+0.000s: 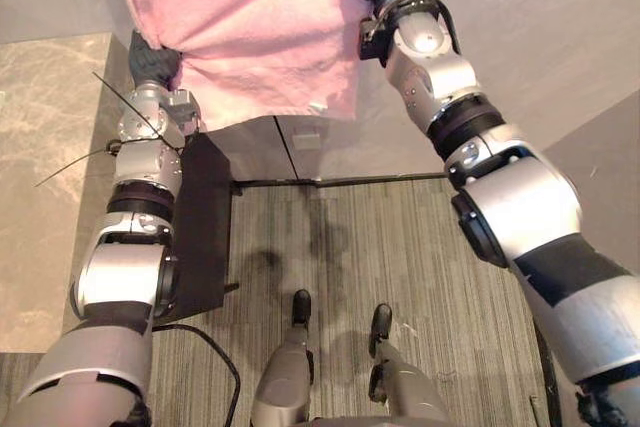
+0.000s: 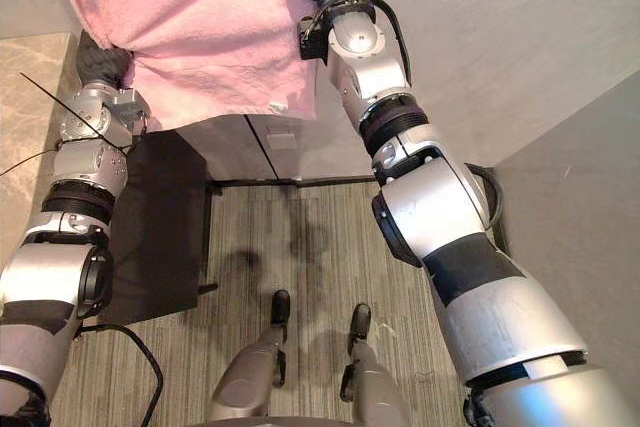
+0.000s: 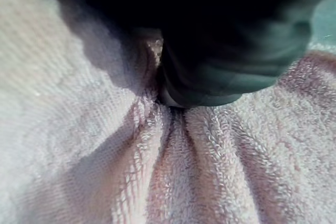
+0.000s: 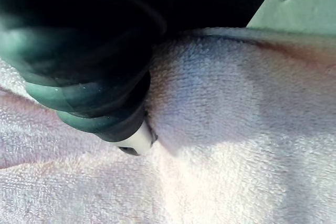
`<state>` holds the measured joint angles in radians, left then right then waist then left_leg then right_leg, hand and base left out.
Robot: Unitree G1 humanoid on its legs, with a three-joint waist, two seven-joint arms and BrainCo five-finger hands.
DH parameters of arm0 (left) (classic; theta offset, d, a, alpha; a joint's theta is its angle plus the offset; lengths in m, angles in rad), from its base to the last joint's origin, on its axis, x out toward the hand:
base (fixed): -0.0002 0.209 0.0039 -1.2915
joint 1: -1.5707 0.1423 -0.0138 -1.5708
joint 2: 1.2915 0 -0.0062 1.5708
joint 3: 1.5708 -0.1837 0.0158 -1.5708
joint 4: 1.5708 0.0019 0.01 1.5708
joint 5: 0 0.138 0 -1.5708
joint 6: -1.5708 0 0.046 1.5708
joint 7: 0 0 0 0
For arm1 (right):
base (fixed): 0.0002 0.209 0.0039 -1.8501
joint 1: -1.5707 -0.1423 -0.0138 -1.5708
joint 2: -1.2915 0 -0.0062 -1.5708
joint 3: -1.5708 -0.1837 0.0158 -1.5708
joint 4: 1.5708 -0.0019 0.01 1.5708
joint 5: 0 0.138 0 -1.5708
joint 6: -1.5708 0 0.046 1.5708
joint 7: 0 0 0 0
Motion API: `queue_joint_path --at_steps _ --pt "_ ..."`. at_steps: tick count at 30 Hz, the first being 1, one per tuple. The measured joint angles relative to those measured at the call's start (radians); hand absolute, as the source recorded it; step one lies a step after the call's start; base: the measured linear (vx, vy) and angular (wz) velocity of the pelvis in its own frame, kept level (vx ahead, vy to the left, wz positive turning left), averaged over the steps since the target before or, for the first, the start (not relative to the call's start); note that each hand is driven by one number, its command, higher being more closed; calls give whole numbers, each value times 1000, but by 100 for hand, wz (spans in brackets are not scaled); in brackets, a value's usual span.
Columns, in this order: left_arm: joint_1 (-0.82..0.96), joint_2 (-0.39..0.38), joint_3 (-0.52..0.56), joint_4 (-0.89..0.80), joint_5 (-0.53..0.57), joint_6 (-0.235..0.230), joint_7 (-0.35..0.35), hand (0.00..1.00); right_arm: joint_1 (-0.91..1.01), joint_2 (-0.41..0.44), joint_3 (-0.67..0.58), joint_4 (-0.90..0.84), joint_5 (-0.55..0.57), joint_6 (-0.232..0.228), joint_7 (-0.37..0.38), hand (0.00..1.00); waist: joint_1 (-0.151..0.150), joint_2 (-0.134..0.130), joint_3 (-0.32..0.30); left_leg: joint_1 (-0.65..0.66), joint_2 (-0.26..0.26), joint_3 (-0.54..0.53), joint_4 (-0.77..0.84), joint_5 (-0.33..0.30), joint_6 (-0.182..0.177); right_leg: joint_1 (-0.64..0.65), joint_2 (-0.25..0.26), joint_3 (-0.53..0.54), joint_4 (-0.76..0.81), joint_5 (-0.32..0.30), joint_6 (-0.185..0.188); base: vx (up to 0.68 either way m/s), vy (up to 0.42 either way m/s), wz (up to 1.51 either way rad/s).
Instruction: Organize washtable
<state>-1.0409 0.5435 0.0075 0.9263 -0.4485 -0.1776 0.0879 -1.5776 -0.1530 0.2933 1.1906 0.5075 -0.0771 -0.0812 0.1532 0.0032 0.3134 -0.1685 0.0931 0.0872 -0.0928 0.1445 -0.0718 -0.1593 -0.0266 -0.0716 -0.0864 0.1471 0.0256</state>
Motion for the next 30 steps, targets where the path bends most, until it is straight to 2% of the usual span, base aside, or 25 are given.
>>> queue_joint_path --at_steps 3,8,14,19,21,24,30 --pt "3 3 5 16 0 0 1 0 17 -1 0 0 0 0 0 0 0 -5 -3 6 3 1 0 0 0 5 3 1 1 -1 -2 0 0 0" --pt "59 35 5 26 -3 7 1 0 64 -22 -3 0 2 4 -2 0 -4 -30 -18 18 12 0 -1 0 -1 17 12 0 1 -6 -8 0 0 0" --pt "85 69 5 26 -45 7 0 0 102 -68 -9 0 42 18 0 0 -1 -32 -19 20 11 -3 0 1 -3 23 11 -7 1 -5 -8 2 14 3" --pt "91 112 11 13 -84 5 -4 0 171 -105 1 0 54 41 36 0 -2 -32 -20 29 11 -3 0 2 -3 32 11 -7 -2 -5 -8 0 0 0" --pt "114 123 36 -9 -92 4 -21 0 186 -123 31 -6 55 45 46 0 -6 -32 -20 32 11 -2 0 2 -3 33 11 -5 -1 -5 -8 1 12 -2" --pt "143 134 50 -18 -105 -2 -30 0 250 -202 104 -116 55 46 83 0 -9 -32 -22 45 11 2 0 1 -3 46 11 0 -3 -5 -8 4 18 -3" --pt "180 173 98 -30 -111 -3 -41 0 302 -272 104 -198 52 54 108 0 -30 -45 -36 57 12 15 0 1 -3 52 12 13 -6 0 -11 -10 23 -6"
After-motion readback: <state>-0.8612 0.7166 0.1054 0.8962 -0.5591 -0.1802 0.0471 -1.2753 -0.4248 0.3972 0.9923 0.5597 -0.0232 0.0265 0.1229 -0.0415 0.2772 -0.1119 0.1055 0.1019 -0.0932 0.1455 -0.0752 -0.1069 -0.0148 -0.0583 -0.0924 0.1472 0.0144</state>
